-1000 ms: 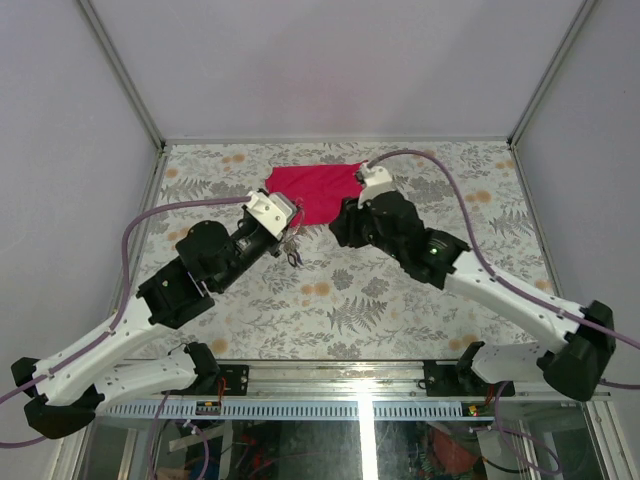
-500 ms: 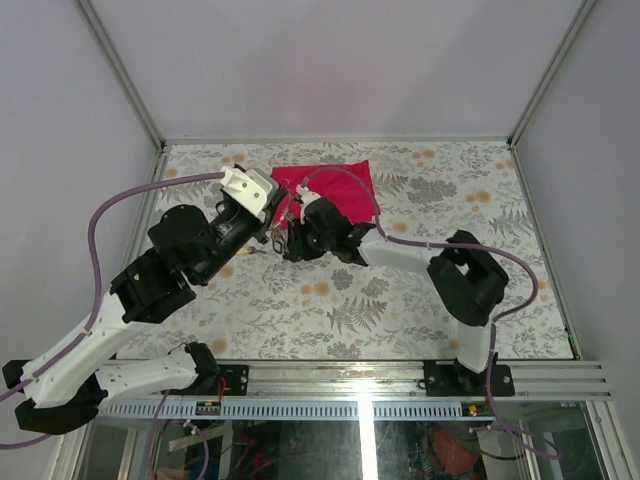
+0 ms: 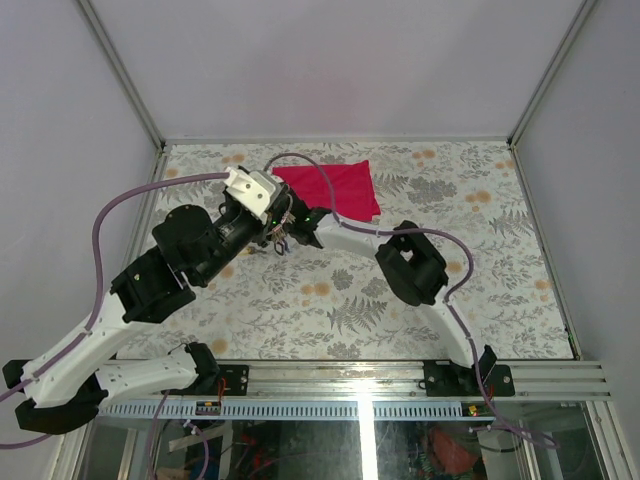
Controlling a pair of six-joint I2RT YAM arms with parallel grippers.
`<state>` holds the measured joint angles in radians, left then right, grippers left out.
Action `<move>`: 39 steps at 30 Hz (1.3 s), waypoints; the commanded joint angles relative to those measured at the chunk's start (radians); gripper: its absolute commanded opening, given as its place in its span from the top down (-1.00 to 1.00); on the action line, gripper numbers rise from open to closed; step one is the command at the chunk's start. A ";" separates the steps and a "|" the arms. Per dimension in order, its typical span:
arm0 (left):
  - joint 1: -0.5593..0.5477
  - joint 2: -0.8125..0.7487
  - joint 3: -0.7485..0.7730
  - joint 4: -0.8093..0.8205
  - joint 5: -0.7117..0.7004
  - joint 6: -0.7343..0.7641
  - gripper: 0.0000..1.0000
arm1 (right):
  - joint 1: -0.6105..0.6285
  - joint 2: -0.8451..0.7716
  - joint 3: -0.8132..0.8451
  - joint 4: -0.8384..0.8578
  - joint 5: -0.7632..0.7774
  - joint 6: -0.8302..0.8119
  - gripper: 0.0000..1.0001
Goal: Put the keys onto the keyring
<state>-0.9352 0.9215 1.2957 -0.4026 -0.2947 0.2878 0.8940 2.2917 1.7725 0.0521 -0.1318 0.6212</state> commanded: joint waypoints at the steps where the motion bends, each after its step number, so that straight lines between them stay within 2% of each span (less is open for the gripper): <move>1: 0.004 -0.024 0.013 0.037 0.001 -0.009 1.00 | 0.035 0.127 0.190 -0.086 0.080 -0.055 -0.10; 10: 0.005 -0.045 0.001 0.031 -0.016 -0.007 1.00 | 0.080 0.323 0.521 -0.297 0.231 -0.167 -0.11; 18: 0.005 -0.049 -0.015 0.036 -0.008 -0.002 1.00 | 0.107 0.371 0.582 -0.372 0.292 -0.242 -0.01; 23: 0.004 -0.047 -0.022 0.041 -0.005 0.000 1.00 | 0.119 0.383 0.582 -0.385 0.279 -0.264 0.01; 28: 0.005 -0.053 -0.029 0.044 -0.007 -0.001 1.00 | 0.140 0.386 0.564 -0.413 0.311 -0.311 0.12; 31: 0.004 -0.056 -0.034 0.049 -0.009 -0.001 1.00 | 0.148 0.369 0.516 -0.412 0.319 -0.326 0.36; 34: 0.005 -0.057 -0.041 0.053 -0.015 -0.001 1.00 | 0.149 0.337 0.451 -0.405 0.317 -0.334 0.50; 39: 0.005 -0.059 -0.047 0.053 -0.021 -0.002 1.00 | 0.149 0.183 0.206 -0.317 0.348 -0.370 0.76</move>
<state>-0.9352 0.8787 1.2587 -0.4046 -0.2962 0.2874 1.0283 2.5782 2.1635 -0.2142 0.1905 0.2974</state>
